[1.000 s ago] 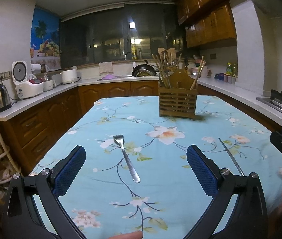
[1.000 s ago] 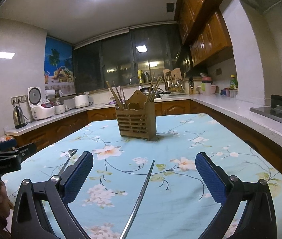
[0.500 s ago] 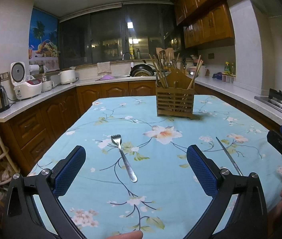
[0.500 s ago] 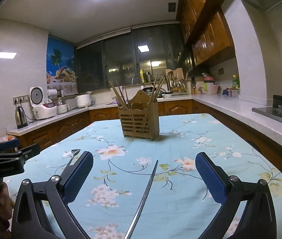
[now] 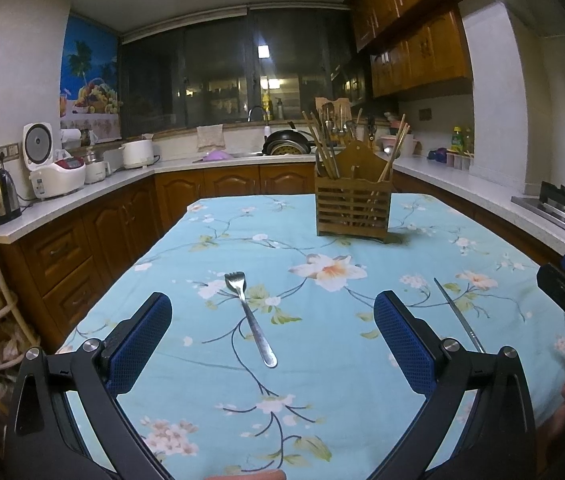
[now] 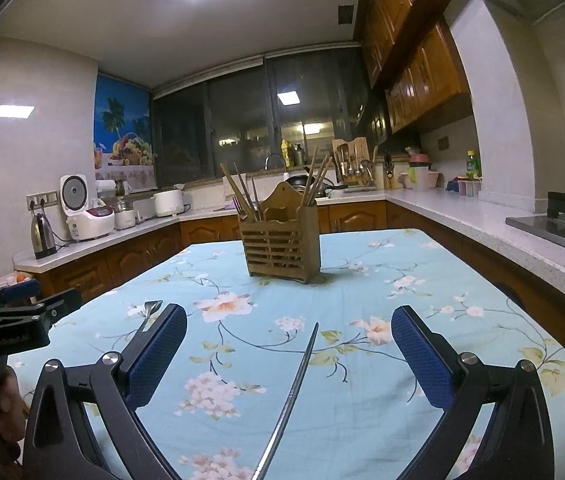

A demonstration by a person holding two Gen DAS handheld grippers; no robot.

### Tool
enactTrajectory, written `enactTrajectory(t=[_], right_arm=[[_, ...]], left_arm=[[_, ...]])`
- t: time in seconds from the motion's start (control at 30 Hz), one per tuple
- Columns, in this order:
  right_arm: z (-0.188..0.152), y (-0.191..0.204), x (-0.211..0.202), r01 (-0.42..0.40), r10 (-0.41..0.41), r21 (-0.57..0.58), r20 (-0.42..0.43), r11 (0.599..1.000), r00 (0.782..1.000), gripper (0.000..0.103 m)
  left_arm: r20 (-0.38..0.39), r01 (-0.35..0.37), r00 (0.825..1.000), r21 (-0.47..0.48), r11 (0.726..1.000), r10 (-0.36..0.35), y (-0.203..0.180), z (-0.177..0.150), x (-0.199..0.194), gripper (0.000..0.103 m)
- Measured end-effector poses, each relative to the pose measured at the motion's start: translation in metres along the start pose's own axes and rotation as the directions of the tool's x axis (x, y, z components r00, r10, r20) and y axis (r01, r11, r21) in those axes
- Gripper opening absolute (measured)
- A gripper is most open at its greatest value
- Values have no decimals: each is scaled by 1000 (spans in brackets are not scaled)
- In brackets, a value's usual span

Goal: Organize utensils

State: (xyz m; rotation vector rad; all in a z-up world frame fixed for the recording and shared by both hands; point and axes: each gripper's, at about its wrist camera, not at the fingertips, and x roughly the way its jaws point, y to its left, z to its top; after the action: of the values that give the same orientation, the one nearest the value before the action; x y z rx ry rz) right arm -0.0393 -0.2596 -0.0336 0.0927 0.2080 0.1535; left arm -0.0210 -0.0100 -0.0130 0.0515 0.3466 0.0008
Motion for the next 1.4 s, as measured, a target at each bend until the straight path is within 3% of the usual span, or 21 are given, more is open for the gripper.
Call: enactTrajectory(t=[1.4], right_arm=[[9, 7, -4, -22, 22, 9, 17, 1000, 1000, 103]], left_arm=[[2, 11, 1000, 3, 1000, -11, 0, 7, 0, 103]])
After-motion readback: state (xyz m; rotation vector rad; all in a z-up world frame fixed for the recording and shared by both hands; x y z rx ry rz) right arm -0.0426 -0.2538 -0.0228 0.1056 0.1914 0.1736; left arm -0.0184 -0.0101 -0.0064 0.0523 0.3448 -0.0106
